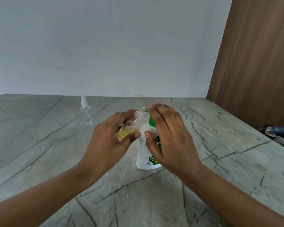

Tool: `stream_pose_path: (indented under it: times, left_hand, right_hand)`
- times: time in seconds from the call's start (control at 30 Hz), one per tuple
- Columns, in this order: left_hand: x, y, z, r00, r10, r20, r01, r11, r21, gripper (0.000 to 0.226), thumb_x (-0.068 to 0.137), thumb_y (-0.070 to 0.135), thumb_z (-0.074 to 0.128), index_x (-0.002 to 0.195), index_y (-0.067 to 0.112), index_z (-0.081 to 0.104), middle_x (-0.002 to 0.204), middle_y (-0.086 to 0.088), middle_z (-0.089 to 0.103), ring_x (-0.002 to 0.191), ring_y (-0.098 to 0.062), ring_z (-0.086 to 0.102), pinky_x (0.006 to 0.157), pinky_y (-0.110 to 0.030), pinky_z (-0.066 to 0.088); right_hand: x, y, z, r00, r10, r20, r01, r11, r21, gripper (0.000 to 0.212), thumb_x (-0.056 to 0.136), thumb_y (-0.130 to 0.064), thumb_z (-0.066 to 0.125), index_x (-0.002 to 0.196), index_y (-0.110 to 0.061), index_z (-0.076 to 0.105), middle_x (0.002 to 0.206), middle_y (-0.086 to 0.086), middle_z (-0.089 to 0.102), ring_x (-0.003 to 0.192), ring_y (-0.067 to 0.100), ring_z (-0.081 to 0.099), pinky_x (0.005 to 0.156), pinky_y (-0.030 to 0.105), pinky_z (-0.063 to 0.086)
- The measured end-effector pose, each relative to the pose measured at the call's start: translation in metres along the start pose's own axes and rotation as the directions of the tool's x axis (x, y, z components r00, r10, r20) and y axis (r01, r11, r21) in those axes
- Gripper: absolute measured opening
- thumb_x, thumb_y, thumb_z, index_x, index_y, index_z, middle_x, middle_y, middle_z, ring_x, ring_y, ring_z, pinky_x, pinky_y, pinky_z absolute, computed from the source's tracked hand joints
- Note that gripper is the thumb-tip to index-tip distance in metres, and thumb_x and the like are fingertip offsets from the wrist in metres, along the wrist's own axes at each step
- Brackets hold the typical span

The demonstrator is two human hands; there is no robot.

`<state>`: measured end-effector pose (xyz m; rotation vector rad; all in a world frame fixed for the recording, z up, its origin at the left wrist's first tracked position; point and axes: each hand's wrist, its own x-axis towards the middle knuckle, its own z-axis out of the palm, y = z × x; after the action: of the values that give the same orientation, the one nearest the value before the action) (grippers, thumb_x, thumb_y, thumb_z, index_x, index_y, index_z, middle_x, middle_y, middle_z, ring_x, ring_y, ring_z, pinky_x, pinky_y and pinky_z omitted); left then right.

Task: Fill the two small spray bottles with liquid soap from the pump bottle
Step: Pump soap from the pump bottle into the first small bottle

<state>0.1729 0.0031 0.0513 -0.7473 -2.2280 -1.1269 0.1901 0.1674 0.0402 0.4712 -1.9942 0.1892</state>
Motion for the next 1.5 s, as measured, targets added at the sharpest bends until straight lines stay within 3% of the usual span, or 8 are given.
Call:
stream_pose_path:
  times: [0.2,0.5,0.73,0.97,1.1,1.33,1.5]
  left_hand:
    - [0.001,-0.002,0.002,1.000,-0.002,-0.005,0.002,1.000,0.023,0.051,0.075,0.025,0.074,0.124,0.022,0.057,0.105,0.012,0.064,0.097,-0.004,0.061,0.085,-0.017,0.050]
    - [0.006,0.006,0.000,1.000,0.005,-0.008,-0.005,1.000,0.014,0.052,0.076,0.026,0.073,0.125,0.021,0.056,0.107,0.012,0.062,0.097,-0.005,0.061,0.084,-0.014,0.046]
    - [0.008,0.009,-0.002,1.000,0.005,-0.017,-0.005,1.000,-0.007,0.052,0.076,0.025,0.074,0.125,0.021,0.056,0.109,0.012,0.061,0.100,-0.007,0.061,0.086,-0.017,0.047]
    - [0.007,0.007,-0.001,1.000,0.020,-0.019,-0.020,1.000,-0.008,0.052,0.076,0.027,0.073,0.125,0.020,0.056,0.106,0.014,0.061,0.097,-0.001,0.060,0.085,-0.006,0.044]
    - [0.003,0.004,0.001,1.000,0.018,-0.013,-0.018,1.000,-0.014,0.053,0.076,0.026,0.074,0.125,0.020,0.056,0.103,0.019,0.059,0.096,0.003,0.059,0.083,-0.004,0.042]
    - [-0.001,-0.001,0.003,1.000,0.014,-0.024,-0.014,1.000,-0.022,0.052,0.074,0.022,0.075,0.123,0.021,0.057,0.108,0.012,0.063,0.099,-0.004,0.061,0.086,-0.016,0.049]
    - [0.000,-0.004,0.002,1.000,0.016,-0.014,-0.016,1.000,-0.010,0.053,0.074,0.021,0.076,0.123,0.019,0.057,0.107,0.007,0.065,0.098,-0.009,0.063,0.085,-0.025,0.052]
  right_hand:
    - [0.000,0.004,0.003,1.000,0.000,0.013,0.000,1.000,0.012,0.048,0.088,-0.028,0.048,0.127,0.000,0.048,0.123,0.016,0.056,0.119,0.020,0.041,0.103,0.026,0.030]
    - [0.012,0.006,-0.009,0.999,0.033,0.015,-0.033,0.999,0.009,0.047,0.087,-0.032,0.046,0.122,-0.002,0.056,0.120,0.011,0.059,0.113,0.017,0.043,0.092,0.023,0.036]
    - [0.012,0.002,-0.010,0.999,0.041,-0.013,-0.041,0.999,0.012,0.050,0.087,-0.032,0.046,0.125,0.000,0.054,0.124,0.014,0.057,0.118,0.018,0.040,0.095,0.024,0.034]
    - [0.011,0.001,-0.004,0.998,0.048,-0.046,-0.047,0.999,0.023,0.048,0.087,-0.029,0.048,0.124,0.001,0.054,0.123,0.015,0.057,0.118,0.020,0.041,0.100,0.021,0.029]
    - [0.008,0.000,-0.002,0.998,0.042,-0.049,-0.040,0.998,0.043,0.045,0.087,-0.027,0.049,0.121,0.001,0.056,0.119,0.015,0.059,0.114,0.020,0.043,0.096,0.027,0.039]
    - [-0.001,0.001,0.001,0.999,0.039,-0.019,-0.037,0.995,0.089,0.047,0.086,-0.027,0.052,0.122,0.004,0.055,0.121,0.017,0.057,0.116,0.023,0.043,0.103,0.022,0.028]
    - [-0.001,0.001,0.001,0.998,0.056,0.012,-0.057,0.993,0.102,0.050,0.086,-0.031,0.051,0.123,0.002,0.055,0.121,0.015,0.057,0.116,0.021,0.043,0.101,0.021,0.030]
